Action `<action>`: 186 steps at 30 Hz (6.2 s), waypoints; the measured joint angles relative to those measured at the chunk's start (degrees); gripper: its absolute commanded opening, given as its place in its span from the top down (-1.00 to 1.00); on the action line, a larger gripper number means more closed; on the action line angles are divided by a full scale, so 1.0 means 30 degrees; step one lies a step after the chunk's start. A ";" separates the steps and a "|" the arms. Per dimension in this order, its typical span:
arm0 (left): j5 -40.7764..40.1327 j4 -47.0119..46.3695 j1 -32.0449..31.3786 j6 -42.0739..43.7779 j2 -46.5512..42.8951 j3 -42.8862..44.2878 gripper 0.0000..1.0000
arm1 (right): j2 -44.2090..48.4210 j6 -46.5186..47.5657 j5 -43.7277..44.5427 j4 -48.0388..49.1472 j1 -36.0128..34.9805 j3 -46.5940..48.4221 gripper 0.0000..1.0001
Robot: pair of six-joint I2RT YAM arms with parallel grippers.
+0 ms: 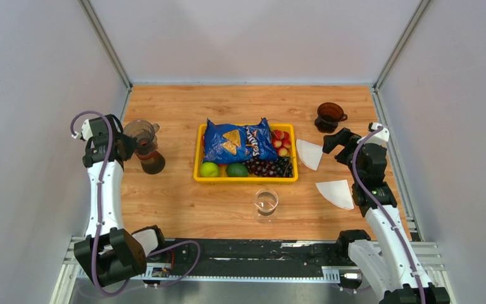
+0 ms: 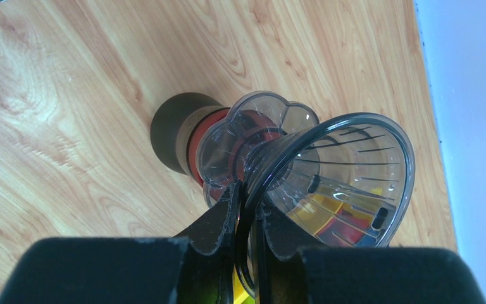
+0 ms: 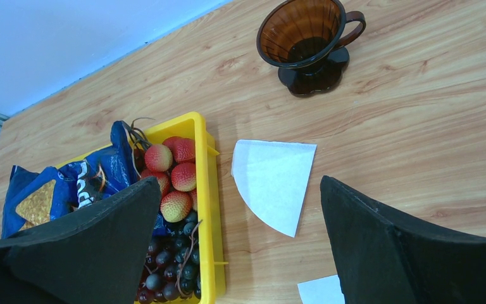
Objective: Place the coffee filter in the dripper
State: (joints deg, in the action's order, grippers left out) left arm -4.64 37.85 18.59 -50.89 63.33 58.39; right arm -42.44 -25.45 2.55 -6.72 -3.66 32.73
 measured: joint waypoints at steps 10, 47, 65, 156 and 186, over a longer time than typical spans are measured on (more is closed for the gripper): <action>-0.0219 0.0051 0.0000 -0.0058 0.0000 -0.0124 0.58 | 0.0000 -0.0007 0.0015 -0.0007 0.0000 0.0000 -1.00; -0.0474 -0.0029 0.0029 -0.0109 0.0036 -0.0240 0.18 | 0.0022 -0.0073 0.0211 -0.0182 0.0000 0.0000 -0.99; 0.0809 -0.1013 0.0058 0.0007 0.0612 -0.0670 0.09 | 0.0015 -0.0080 0.0204 -0.0182 0.0000 0.0000 -0.99; 0.3555 -1.3253 -1.4280 0.6812 -0.1392 -0.6135 -1.00 | -1.8170 -0.3585 0.6098 -0.4823 -0.3534 0.7329 -0.09; 0.3504 -1.2976 -1.4280 0.6805 -0.1035 -0.6135 -1.00 | -1.7806 -0.3410 0.6834 -0.5676 -0.3555 0.7533 1.00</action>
State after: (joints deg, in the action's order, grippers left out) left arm 5.87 -1.08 -24.25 -30.48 60.23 39.99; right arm -95.85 -35.68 23.05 -23.75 -14.33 55.33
